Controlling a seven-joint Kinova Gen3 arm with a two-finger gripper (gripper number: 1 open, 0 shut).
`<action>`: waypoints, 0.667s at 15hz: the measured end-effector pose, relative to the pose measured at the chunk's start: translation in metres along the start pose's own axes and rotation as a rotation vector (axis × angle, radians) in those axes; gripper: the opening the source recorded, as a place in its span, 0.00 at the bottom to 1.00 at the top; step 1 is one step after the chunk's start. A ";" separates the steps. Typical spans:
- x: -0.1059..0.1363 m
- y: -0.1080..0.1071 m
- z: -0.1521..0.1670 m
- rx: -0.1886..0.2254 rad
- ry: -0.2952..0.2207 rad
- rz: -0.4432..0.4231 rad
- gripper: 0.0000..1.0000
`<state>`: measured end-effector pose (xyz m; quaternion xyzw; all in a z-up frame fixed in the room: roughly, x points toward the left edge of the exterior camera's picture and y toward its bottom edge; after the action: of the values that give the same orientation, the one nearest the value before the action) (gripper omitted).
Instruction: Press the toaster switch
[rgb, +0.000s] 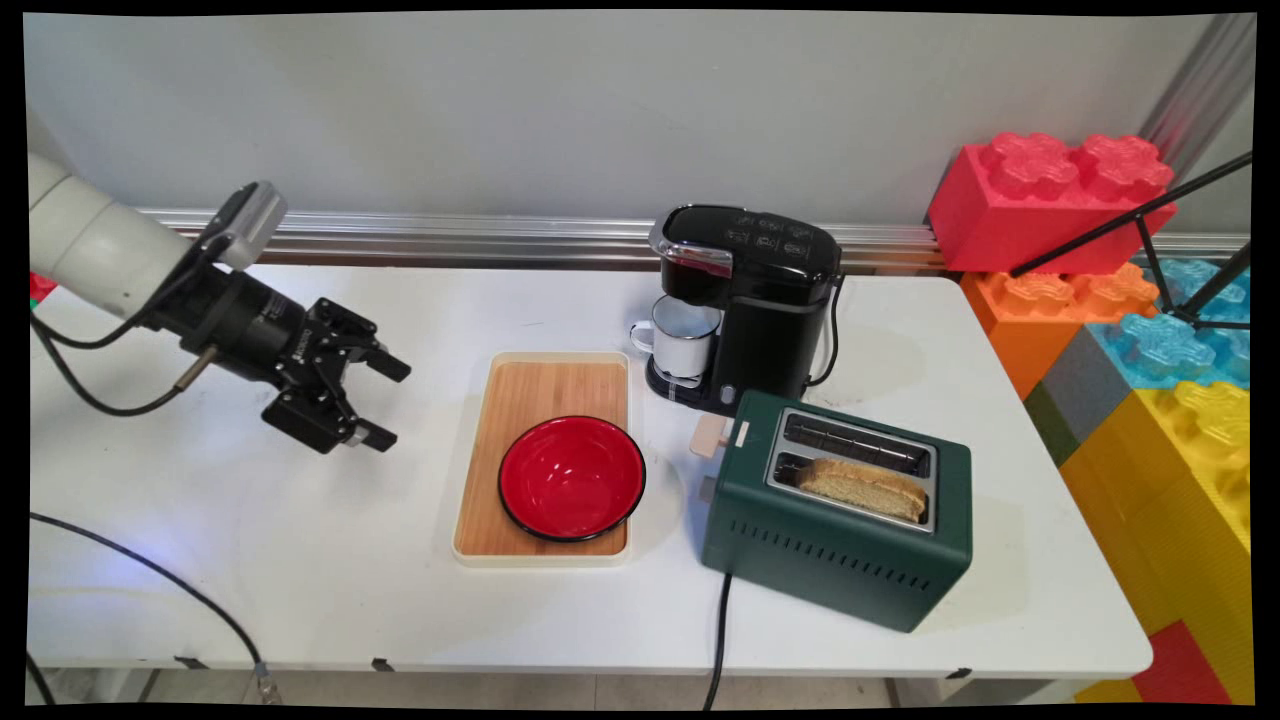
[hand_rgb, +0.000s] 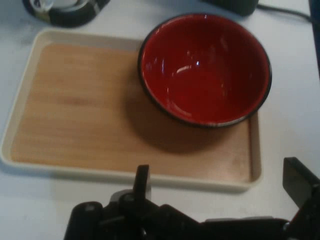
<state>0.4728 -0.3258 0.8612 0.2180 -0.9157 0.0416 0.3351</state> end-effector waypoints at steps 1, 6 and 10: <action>0.003 -0.001 0.002 -0.002 0.009 0.002 1.00; 0.013 -0.003 0.008 -0.005 0.039 0.010 1.00; 0.022 -0.006 0.014 -0.004 0.057 0.021 1.00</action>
<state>0.4525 -0.3426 0.8638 0.2066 -0.9081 0.0492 0.3609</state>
